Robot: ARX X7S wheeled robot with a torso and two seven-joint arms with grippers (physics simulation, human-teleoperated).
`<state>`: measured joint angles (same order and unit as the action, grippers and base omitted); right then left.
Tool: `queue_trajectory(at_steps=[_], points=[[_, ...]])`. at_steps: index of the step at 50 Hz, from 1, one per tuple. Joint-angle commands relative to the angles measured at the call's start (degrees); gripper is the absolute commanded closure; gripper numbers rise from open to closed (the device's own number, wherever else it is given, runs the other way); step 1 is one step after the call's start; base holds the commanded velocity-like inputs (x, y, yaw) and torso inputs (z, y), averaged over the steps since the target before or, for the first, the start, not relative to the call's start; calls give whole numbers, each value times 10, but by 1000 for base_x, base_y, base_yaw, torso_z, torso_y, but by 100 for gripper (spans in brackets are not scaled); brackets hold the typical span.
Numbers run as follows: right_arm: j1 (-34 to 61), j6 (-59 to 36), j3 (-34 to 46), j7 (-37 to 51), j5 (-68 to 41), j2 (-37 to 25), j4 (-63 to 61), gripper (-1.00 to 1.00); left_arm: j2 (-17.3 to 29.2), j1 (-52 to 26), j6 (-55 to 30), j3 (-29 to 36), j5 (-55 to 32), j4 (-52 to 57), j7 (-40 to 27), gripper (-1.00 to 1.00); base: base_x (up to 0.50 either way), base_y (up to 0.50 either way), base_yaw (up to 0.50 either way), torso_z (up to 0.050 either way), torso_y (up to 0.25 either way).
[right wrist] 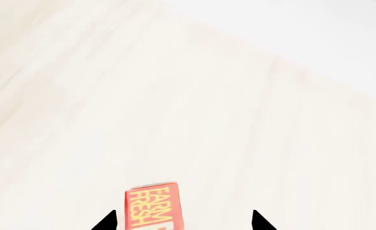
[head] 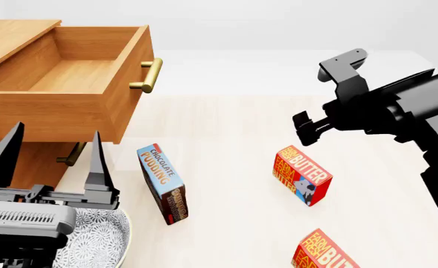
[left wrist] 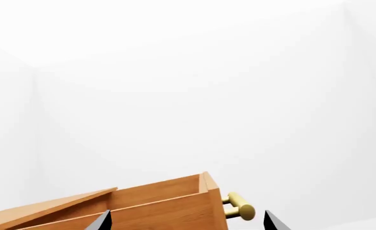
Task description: Put the butter at the front in the top drawer of the cabinet and close it.
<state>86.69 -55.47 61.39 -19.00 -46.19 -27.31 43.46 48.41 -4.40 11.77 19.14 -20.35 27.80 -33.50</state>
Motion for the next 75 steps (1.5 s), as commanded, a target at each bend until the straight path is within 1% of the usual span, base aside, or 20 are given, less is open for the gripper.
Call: queue_trajectory(at_steps=[1, 12, 23, 38, 75], points=[[-6, 19, 13, -27, 12, 19, 29, -100, -2, 0, -1, 2, 1, 3, 1, -100, 0, 0, 0, 0, 0], [-18, 11, 19, -28, 11, 17, 18, -100, 5, 0, -19, -1, -3, 26, -7, -100, 0, 0, 0, 0, 0], [-24, 17, 28, -39, 16, 25, 28, -100, 2, -4, -23, 1, -5, 24, -5, -100, 0, 0, 0, 0, 0], [-33, 33, 44, -58, 31, 45, 63, -100, -5, -3, -16, 4, -3, 12, 1, -100, 0, 0, 0, 0, 0], [-70, 49, 50, -63, 36, 47, 80, -100, -12, 3, -5, 9, 2, -5, 9, -100, 0, 0, 0, 0, 0]])
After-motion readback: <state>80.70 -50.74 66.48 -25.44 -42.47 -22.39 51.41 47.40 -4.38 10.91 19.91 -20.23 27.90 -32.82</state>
